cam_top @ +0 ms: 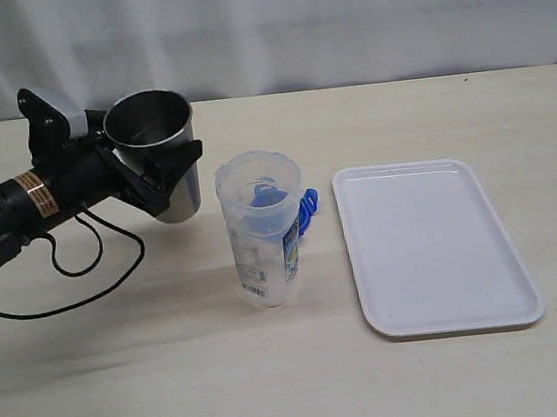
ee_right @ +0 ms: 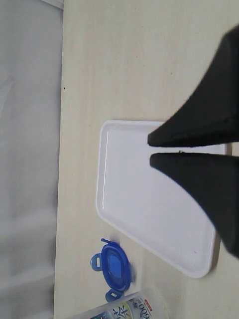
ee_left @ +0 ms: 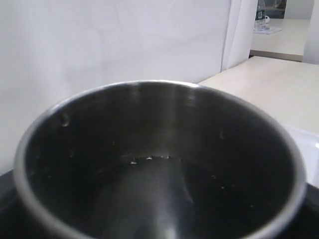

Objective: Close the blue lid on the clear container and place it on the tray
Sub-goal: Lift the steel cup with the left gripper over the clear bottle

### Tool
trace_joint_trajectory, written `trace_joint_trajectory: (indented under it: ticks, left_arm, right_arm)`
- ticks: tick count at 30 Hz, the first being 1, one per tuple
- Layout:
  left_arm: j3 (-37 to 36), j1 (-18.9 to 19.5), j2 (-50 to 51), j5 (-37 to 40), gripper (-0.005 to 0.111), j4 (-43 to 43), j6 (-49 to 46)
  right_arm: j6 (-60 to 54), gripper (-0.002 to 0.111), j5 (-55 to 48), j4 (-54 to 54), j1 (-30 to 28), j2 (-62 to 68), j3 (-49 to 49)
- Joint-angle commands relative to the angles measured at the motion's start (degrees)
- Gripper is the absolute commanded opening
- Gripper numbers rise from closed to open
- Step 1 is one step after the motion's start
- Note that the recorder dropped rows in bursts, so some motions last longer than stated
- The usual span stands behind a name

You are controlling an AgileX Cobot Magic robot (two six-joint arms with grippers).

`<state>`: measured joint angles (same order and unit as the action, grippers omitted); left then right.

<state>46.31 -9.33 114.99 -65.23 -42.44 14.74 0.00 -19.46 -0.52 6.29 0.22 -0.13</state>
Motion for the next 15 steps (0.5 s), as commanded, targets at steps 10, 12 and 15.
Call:
trace_joint_trajectory:
  ticks: [10,12,15]
  left_arm:
    - [5.98,-0.08,-5.45,-2.82,0.0,0.75,8.33]
    - [7.02,-0.08,-5.45,-2.28,0.0,-1.02,9.56]
    - [8.51,-0.69,-5.45,-0.28,0.0,-1.89,10.6]
  right_arm:
    - [0.0,0.005,-0.07,0.11,-0.29,-0.22,0.13]
    - [0.0,0.005,-0.07,0.11,-0.29,-0.22,0.13]
    - [0.0,0.005,-0.07,0.11,-0.29,-0.22,0.13]
